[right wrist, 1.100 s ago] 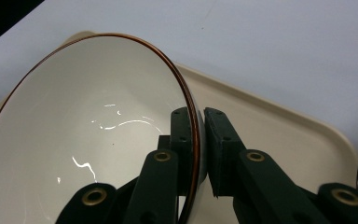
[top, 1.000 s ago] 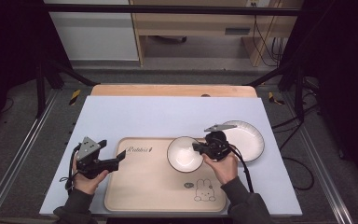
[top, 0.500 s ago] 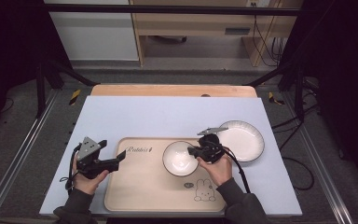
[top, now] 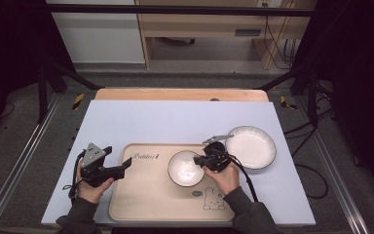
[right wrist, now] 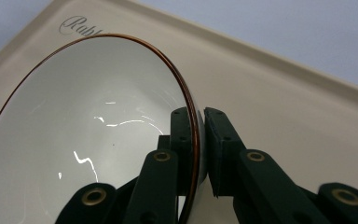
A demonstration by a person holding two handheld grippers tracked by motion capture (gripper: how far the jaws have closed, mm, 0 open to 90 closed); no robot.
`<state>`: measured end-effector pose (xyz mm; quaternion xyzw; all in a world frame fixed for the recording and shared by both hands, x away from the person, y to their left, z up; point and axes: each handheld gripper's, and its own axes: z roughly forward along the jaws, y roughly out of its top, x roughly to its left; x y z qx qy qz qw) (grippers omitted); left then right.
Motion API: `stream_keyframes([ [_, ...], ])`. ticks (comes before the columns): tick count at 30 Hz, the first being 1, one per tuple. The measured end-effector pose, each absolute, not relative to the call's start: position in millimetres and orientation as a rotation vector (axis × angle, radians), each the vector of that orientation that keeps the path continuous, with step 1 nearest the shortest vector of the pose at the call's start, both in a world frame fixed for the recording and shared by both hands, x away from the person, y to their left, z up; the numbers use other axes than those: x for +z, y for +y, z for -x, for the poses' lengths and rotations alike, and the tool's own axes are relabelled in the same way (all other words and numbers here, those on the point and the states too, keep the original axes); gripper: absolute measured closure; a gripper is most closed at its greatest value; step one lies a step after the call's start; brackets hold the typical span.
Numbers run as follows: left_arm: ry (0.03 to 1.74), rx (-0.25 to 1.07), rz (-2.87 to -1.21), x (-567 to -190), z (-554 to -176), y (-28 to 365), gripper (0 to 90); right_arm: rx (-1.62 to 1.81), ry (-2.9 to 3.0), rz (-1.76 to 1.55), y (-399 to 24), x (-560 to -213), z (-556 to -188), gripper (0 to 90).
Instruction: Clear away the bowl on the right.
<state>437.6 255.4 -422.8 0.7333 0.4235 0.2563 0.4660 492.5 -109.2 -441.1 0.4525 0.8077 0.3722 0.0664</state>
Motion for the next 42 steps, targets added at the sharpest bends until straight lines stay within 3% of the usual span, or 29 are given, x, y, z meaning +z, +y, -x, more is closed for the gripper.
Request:
stream_keyframes([
  [32, 1.042, 0.624, -1.813, -424, -438, 254, 14.7, 1.107, 2.443, -1.377, -108, -448, -496, 81.9],
  [42, 1.039, 0.625, -1.812, -423, -438, 255, 14.6, 1.157, 2.364, -1.301, -117, -437, -493, 64.1],
])
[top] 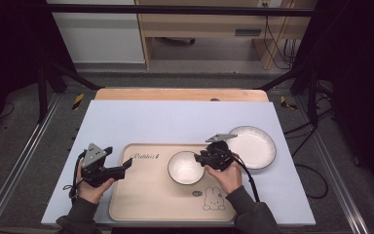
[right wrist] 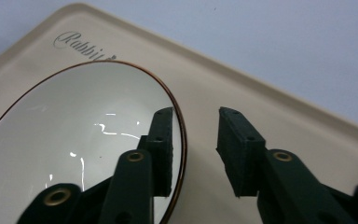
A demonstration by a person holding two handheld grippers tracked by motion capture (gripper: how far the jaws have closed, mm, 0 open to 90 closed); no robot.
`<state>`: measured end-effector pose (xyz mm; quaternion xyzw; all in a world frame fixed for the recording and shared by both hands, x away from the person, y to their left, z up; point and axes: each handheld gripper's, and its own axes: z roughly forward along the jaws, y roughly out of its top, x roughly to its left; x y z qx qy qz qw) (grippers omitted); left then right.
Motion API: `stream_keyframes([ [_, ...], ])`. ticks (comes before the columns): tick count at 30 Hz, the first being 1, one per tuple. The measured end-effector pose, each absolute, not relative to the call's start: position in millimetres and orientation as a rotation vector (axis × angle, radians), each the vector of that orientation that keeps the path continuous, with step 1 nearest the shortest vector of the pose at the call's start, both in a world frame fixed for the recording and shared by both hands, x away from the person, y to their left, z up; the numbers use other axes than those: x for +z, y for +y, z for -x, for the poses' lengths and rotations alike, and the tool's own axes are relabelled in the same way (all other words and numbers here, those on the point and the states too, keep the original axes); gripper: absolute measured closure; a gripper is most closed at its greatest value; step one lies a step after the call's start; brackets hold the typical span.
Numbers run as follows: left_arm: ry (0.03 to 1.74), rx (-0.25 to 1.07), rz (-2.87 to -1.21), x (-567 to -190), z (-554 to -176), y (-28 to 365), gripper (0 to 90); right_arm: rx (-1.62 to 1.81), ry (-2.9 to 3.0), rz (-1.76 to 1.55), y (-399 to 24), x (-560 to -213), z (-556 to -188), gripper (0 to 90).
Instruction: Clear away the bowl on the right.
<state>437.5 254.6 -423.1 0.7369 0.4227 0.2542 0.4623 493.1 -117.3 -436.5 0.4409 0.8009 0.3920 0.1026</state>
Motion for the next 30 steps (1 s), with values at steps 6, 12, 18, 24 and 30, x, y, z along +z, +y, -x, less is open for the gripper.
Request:
stream_keyframes([
  [6, 1.041, 0.626, -1.805, -423, -437, 255, 14.7, 1.228, 2.299, -1.245, -124, -425, -488, 48.0],
  [12, 1.040, 0.628, -1.804, -422, -437, 256, 14.6, 1.276, 2.211, -1.239, -135, -416, -484, 35.9],
  [18, 1.042, 0.628, -1.804, -423, -437, 256, 14.4, 1.311, 2.133, -1.218, -147, -410, -480, 25.0],
  [24, 1.047, 0.628, -1.803, -423, -437, 258, 14.2, 1.339, 2.064, -1.218, -162, -409, -473, 18.2],
  [30, 1.048, 0.630, -1.803, -425, -437, 258, 14.0, 1.349, 2.036, -1.194, -173, -414, -463, 12.9],
])
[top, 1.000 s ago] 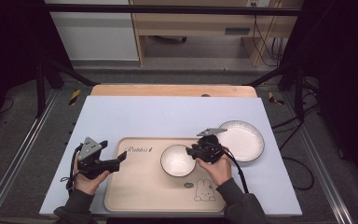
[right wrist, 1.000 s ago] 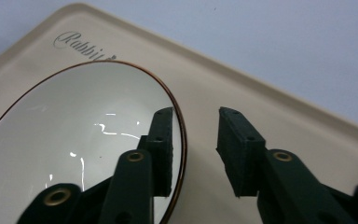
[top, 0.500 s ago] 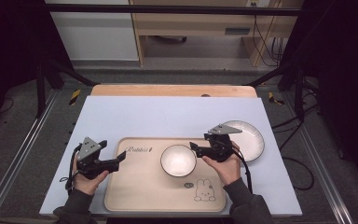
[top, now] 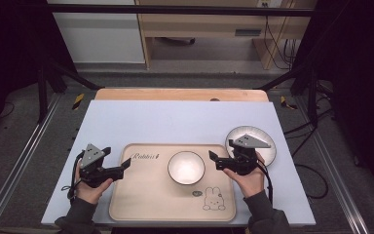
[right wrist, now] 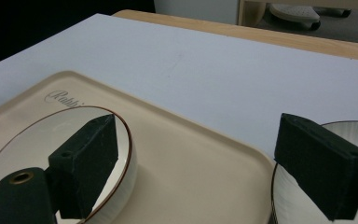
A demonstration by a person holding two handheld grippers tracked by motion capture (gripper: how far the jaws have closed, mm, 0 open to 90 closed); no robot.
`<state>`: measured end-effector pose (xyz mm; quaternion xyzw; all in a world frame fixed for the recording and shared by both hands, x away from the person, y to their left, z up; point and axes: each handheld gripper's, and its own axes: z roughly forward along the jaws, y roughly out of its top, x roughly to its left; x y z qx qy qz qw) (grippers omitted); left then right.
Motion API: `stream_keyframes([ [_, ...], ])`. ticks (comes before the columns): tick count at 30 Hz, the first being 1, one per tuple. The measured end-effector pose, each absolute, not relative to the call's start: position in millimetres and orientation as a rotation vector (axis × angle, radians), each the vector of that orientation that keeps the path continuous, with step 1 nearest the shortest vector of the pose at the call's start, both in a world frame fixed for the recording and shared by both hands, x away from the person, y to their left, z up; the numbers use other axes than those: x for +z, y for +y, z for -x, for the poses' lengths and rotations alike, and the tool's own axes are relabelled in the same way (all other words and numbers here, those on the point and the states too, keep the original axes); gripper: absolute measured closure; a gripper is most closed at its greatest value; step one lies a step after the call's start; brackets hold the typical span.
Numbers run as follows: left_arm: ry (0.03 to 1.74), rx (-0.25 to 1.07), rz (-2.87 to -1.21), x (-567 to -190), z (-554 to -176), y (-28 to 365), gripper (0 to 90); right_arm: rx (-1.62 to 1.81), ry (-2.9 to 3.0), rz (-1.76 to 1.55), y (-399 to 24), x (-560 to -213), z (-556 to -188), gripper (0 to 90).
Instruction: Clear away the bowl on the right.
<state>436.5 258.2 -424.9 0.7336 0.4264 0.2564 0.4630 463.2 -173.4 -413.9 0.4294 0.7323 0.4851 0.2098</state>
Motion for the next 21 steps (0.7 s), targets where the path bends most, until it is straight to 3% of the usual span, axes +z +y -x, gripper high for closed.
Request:
stream_keyframes([
  [21, 1.072, 0.632, -1.813, -435, -433, 265, 14.7, 1.300, 1.998, -1.157, -199, -435, -442, 9.0],
])
